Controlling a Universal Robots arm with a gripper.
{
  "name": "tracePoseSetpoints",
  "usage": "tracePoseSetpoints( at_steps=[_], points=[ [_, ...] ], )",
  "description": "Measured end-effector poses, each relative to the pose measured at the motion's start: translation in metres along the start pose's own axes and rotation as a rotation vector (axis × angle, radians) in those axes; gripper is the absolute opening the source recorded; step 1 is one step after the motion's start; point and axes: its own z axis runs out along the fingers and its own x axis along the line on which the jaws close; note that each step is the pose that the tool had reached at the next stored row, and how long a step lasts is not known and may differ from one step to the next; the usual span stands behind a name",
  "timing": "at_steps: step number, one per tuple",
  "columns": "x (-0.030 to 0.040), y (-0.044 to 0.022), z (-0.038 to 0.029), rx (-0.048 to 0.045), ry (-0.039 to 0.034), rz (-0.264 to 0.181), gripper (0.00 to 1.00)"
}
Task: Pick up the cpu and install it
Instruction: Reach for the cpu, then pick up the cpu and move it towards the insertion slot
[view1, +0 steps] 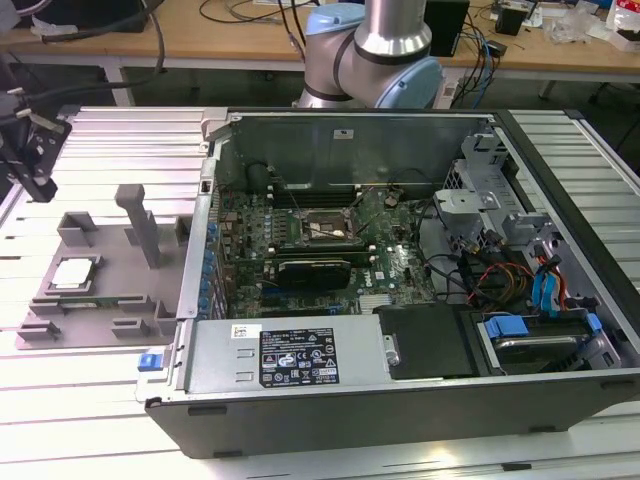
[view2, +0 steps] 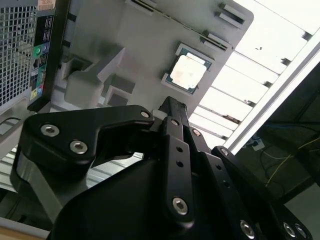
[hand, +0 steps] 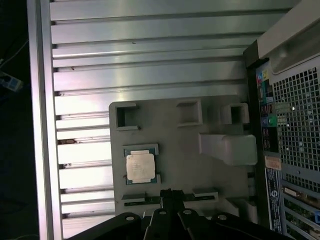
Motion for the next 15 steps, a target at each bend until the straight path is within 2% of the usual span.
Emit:
tracePoseSetpoints(
  at_steps=[5,15],
  points=[
    [0.0011,-0.0003,0.0069,-0.0001,0.0000,0.000,0.11],
    [0.0011,-0.0003,0.0072,-0.0003,0.0000,0.000,0.11]
  ],
)
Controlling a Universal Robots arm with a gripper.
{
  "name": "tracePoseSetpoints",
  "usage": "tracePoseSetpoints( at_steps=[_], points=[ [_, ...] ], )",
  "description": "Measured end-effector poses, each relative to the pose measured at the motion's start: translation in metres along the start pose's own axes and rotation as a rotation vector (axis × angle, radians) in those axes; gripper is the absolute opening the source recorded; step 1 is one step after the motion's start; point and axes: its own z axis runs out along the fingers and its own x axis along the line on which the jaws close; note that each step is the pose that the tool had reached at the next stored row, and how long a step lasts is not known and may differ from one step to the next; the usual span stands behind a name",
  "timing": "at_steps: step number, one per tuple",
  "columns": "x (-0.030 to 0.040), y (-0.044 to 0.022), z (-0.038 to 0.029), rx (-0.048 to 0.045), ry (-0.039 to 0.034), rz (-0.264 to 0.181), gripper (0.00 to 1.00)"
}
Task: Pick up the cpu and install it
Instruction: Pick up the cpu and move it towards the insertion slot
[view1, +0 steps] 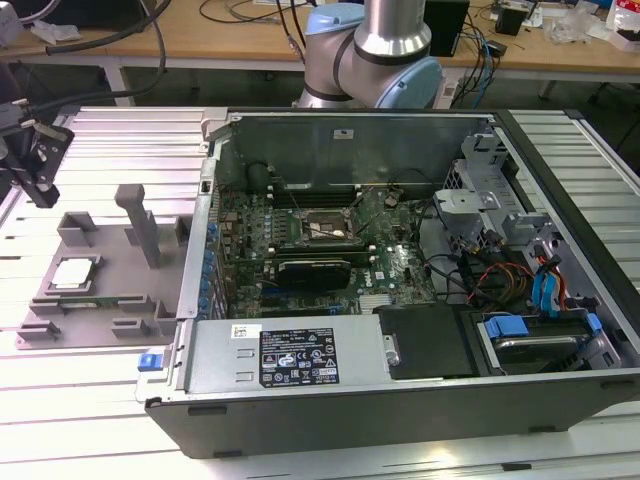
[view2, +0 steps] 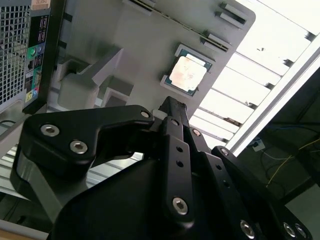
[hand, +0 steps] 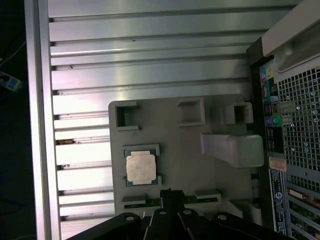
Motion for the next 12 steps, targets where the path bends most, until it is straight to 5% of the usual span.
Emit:
tracePoseSetpoints(
  at_steps=[12],
  points=[
    [0.0109,-0.0009,0.0006,0.0000,0.0000,0.000,0.11]
  ],
)
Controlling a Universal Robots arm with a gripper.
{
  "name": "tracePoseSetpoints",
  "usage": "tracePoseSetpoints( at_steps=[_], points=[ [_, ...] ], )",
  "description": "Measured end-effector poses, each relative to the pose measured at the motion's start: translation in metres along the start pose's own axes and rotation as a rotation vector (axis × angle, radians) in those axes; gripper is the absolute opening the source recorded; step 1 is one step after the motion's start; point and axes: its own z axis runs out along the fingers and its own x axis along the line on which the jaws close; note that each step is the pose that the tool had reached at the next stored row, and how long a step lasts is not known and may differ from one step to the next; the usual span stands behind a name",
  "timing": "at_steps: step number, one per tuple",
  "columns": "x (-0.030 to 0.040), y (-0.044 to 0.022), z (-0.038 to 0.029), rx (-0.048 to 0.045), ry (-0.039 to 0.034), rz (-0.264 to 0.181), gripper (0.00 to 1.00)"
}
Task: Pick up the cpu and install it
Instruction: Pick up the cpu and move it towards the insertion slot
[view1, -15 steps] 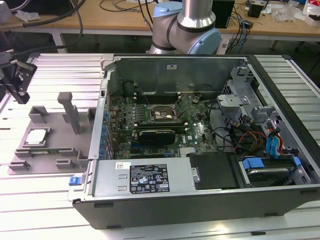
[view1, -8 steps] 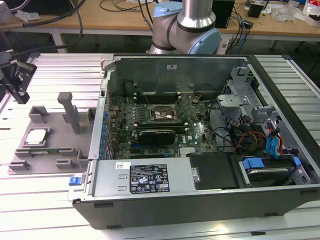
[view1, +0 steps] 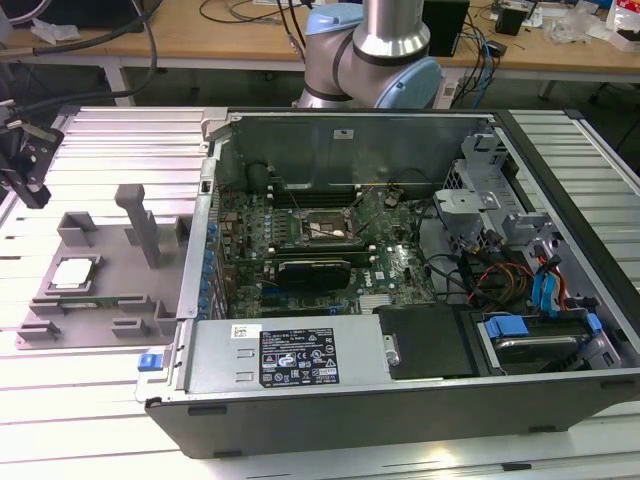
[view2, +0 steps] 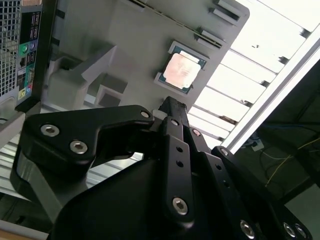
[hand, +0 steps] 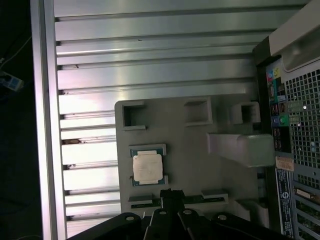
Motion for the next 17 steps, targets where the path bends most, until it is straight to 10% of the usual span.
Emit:
tracePoseSetpoints(
  at_steps=[17],
  points=[
    [0.0192,-0.0018,0.0078,0.0000,0.0000,0.000,0.11]
  ],
)
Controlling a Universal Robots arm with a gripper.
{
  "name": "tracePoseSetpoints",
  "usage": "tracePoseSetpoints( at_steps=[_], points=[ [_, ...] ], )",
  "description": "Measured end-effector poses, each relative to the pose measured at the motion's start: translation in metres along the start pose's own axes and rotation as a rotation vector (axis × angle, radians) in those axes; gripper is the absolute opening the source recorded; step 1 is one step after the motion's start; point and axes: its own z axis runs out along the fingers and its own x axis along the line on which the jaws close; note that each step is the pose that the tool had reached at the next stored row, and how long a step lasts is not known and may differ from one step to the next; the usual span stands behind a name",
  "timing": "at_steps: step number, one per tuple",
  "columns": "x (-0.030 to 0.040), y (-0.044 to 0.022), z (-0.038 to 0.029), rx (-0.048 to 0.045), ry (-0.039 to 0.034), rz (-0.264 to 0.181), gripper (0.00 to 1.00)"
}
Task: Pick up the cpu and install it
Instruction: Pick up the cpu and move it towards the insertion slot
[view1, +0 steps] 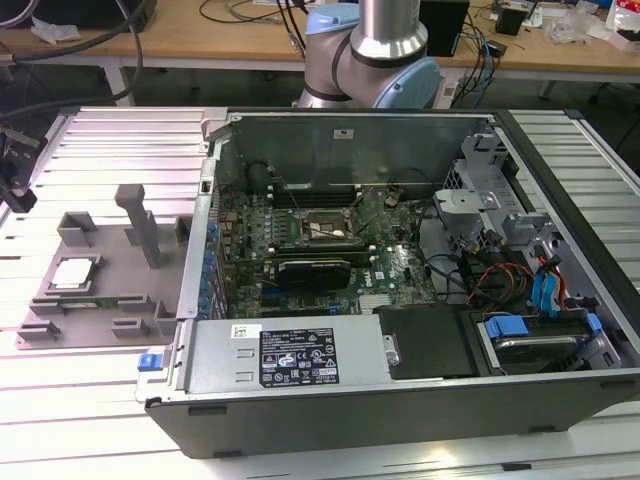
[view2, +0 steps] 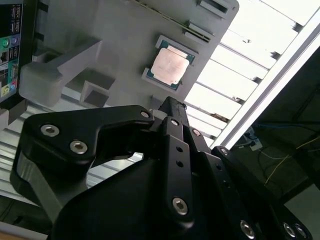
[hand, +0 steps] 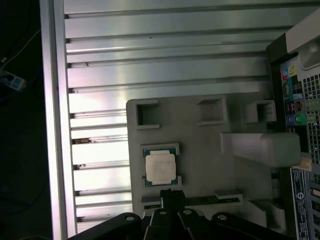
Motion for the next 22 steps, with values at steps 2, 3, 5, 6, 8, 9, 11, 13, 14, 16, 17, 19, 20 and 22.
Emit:
tracePoseSetpoints(
  at_steps=[2,3,5,6,8,9,11,13,14,16,17,19,20,22],
  points=[
    [0.0023,-0.0004,0.0045,0.0000,0.0000,0.000,0.11],
    [0.0033,-0.0005,0.0073,0.0000,0.0000,0.000,0.11],
    [0.0039,-0.0007,0.0157,-0.0001,0.0000,0.000,0.11],
    [0.0041,-0.0009,0.0199,-0.0001,-0.0001,0.000,0.11],
    [0.0044,-0.0012,0.0263,0.0000,0.0001,0.000,0.11],
    [0.0045,-0.0013,0.0285,0.0000,0.0001,0.000,0.11],
    [0.0047,-0.0015,0.0347,-0.0001,-0.0001,0.000,0.11],
    [0.0050,-0.0018,0.0413,-0.0001,0.0000,0.000,0.11],
    [0.0050,-0.0019,0.0430,-0.0001,0.0000,0.000,0.11],
    [0.0052,-0.0022,0.0488,0.0000,0.0001,0.000,0.11],
    [0.0053,-0.0022,0.0507,0.0000,0.0000,0.000,0.11],
    [0.0055,-0.0024,0.0554,0.0001,0.0003,0.000,0.11],
    [0.0056,-0.0026,0.0586,0.0000,0.0008,0.000,0.11],
    [0.0058,-0.0038,0.0676,0.0001,0.0021,0.000,0.11]
  ],
)
